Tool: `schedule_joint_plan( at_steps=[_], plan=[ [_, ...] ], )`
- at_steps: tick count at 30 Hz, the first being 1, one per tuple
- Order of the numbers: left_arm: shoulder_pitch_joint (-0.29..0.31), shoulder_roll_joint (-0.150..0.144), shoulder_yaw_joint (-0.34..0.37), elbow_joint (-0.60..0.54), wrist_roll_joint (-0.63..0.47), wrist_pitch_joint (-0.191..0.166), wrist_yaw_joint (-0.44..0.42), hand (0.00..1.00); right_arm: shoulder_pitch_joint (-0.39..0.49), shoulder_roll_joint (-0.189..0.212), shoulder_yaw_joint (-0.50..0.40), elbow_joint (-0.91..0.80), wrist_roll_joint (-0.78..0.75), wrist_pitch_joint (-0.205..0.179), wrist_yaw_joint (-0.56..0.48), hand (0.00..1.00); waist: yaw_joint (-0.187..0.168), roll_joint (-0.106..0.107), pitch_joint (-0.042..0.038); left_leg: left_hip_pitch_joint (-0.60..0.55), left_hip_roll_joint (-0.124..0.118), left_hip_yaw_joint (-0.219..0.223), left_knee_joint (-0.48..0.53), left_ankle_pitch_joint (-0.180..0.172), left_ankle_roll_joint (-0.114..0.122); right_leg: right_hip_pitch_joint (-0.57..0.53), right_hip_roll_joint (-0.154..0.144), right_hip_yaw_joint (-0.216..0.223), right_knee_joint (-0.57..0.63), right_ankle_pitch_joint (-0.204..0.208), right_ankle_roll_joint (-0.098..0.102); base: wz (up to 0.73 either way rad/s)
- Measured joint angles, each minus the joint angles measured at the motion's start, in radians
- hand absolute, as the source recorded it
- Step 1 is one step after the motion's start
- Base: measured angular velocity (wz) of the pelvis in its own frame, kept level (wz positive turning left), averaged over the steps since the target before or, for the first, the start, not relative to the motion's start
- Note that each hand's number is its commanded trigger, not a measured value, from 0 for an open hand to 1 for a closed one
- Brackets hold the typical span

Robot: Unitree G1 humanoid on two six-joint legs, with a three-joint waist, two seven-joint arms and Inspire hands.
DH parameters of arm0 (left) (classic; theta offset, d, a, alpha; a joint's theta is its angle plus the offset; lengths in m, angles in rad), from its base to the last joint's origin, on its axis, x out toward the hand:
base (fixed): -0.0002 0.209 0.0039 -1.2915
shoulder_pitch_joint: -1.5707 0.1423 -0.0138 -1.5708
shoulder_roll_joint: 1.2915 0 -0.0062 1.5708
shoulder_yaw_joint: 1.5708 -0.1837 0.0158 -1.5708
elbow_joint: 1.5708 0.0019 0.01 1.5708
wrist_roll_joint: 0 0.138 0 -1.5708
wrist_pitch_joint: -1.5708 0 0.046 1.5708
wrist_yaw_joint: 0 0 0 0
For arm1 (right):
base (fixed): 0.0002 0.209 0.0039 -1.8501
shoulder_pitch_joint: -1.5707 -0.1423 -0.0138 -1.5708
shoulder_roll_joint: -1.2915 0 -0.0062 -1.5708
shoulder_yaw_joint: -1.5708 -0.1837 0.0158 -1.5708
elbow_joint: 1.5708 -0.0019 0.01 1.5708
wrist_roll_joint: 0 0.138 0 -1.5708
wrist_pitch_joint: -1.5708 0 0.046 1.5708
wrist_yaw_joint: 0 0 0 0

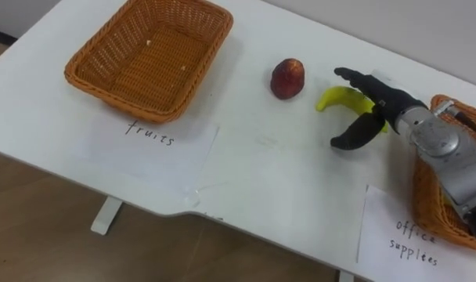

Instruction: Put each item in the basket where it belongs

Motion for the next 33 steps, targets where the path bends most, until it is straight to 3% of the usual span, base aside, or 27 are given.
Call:
schedule_joint_plan(
  at_steps=[7, 33],
  plan=[
    [-0.002, 0.0, 0.0, 0.003, 0.0, 0.0, -0.004, 0.0, 0.0, 0.0, 0.0, 0.031, -0.031, 0.019, 0.018, 0.0, 0.024, 0.001, 0.0003, -0.001, 0.0, -0.001, 0.0, 0.0, 0.0, 0.0, 0.0, 0.0, 0.0, 0.0, 0.0, 0.0],
    [-0.037, 0.002, 0.0, 0.04, -0.001, -0.009, -0.008, 0.0, -0.02, 0.0, -0.002, 0.093, -0.026, 0.015, 0.019, 0.0, 0.021, -0.005, -0.0026, -0.028, 0.0, -0.012, 0.021, 0.0, 0.0, -0.02, 0.0, -0.026, 0.018, 0.002, -0.003, 0.01]
  ],
)
